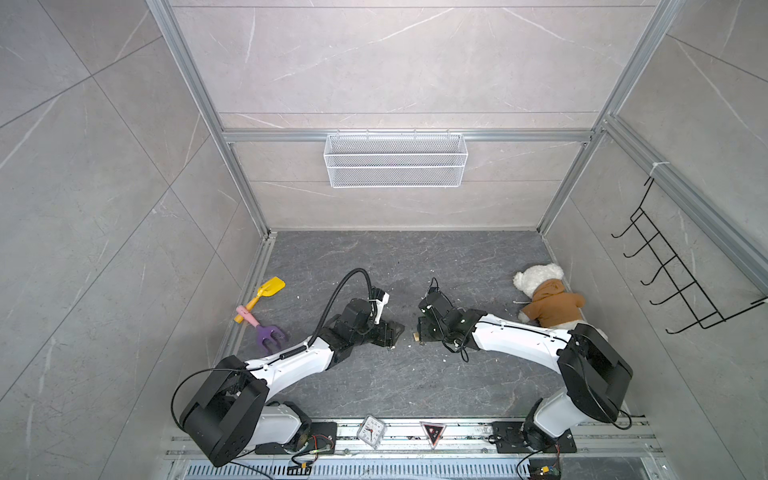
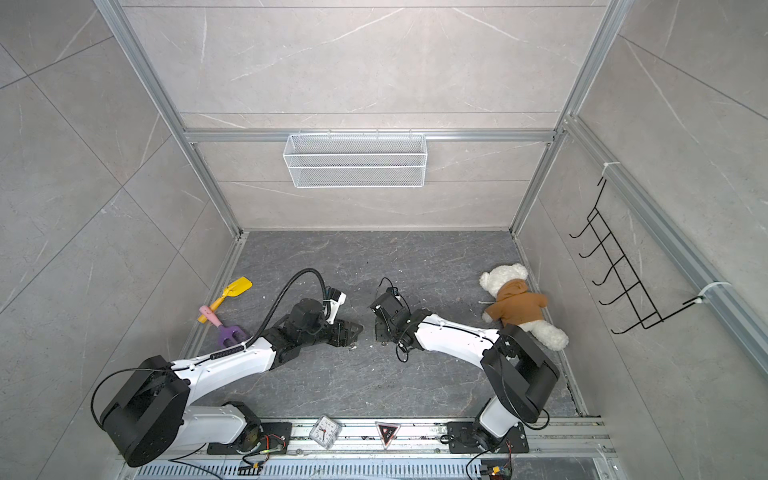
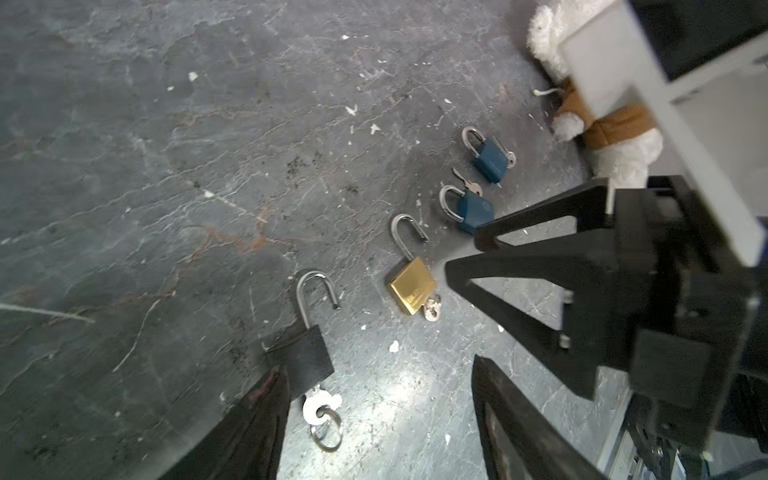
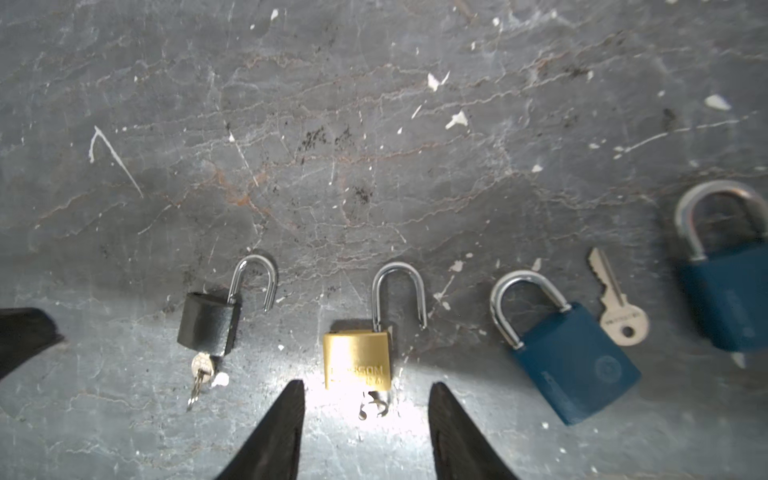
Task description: Lock with the key
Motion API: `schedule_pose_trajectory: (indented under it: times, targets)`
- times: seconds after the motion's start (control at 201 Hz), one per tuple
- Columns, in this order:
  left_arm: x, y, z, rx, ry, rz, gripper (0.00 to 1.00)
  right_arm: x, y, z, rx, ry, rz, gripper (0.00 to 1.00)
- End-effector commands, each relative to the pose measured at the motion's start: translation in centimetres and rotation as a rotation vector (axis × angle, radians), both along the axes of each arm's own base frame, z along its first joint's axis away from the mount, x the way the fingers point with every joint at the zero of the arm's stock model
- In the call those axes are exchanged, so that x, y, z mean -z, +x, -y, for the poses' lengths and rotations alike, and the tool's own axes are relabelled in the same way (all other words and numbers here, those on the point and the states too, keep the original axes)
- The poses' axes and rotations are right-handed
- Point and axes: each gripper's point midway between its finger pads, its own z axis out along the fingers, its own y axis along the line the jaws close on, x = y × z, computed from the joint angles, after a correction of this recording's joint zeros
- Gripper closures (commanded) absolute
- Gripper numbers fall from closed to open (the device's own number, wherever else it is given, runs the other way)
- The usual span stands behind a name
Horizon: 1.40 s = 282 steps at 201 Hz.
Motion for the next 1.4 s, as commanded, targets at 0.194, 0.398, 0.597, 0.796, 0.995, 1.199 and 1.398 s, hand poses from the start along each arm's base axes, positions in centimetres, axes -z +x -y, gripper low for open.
schedule_pose_trajectory:
  times: [0.194,0.398,0.597,0.796,0.995,1.199,1.398]
  targets:
    - [-3.3,1.6,-0.1,-0.019,-0.196,0.038,0.28,1.7,0.0,-0.2,0.009,-0.077,-0.065,0.49]
    - [-3.2,1.4,-0.3,-0.012,-0.227,0.017,0.29,2.3,0.1,-0.5,0.003,-0.099,-0.087,0.49]
    - [-3.2,1.3,-0.3,-0.008,-0.228,0.018,0.29,3.1,0.0,-1.0,-0.015,-0.126,-0.113,0.49]
    - [-3.4,1.1,-0.2,0.004,-0.235,0.017,0.29,3.9,-0.3,-1.4,-0.034,-0.147,-0.133,0.48]
    - [-3.2,1.0,-0.2,0.009,-0.234,0.012,0.29,4.8,-0.7,-1.4,-0.042,-0.166,-0.149,0.48]
    - [-3.1,0.9,-0.2,0.012,-0.233,0.009,0.3,5.3,-0.7,-1.2,-0.049,-0.202,-0.158,0.48]
    - [-3.1,0.9,-0.2,0.011,-0.232,0.008,0.3,5.7,-0.9,-1.2,-0.057,-0.219,-0.164,0.5]
